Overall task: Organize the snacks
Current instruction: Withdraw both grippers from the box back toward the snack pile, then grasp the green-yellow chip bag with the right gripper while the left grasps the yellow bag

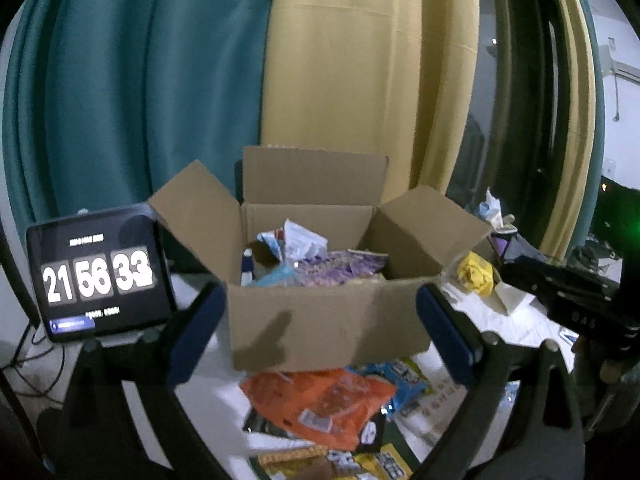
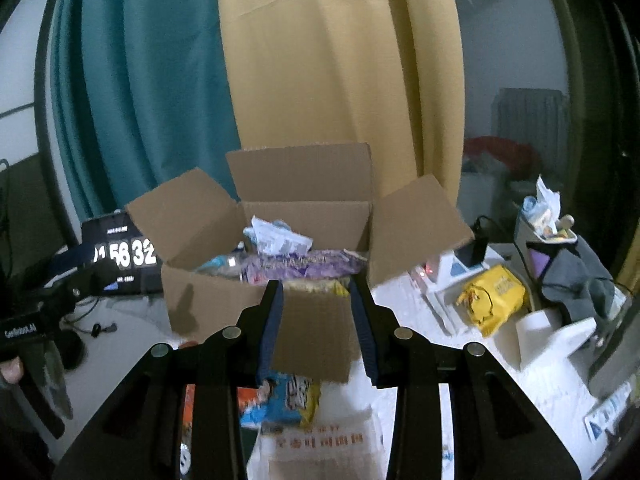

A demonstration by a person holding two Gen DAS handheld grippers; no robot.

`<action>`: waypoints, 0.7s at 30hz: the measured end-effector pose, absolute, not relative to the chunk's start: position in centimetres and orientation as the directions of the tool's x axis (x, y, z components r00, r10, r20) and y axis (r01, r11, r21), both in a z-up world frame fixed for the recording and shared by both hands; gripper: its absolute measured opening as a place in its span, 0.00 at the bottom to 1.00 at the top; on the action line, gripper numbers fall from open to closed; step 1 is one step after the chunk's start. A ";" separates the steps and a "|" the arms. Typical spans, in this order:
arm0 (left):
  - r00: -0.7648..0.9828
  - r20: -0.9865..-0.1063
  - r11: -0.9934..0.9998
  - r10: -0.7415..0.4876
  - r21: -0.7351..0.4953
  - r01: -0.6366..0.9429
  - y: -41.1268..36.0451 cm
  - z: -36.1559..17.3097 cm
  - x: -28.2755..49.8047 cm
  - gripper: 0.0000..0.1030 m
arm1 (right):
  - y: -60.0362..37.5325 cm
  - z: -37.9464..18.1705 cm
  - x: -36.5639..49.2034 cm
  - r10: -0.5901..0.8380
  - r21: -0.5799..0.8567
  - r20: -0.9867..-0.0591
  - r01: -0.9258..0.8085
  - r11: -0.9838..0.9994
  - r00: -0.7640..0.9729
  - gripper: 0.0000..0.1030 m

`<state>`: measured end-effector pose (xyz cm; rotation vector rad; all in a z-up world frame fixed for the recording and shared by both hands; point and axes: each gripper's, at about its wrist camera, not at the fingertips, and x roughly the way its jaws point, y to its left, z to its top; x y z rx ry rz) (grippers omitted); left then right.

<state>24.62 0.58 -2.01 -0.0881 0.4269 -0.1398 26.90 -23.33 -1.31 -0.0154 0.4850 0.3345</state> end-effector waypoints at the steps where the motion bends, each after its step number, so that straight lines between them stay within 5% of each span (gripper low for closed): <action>1: 0.899 -0.410 0.987 -0.154 -0.115 0.117 0.5 -2.3 24.3 0.94 | -23.5 -1.6 26.5 0.310 0.066 -0.466 -0.316 0.946 0.829 0.36; 21: 0.839 -0.529 0.984 -0.129 -0.174 0.042 3.6 -10.3 17.4 0.94 | -19.1 -10.4 20.9 0.386 0.099 -0.642 -0.428 0.898 0.662 0.40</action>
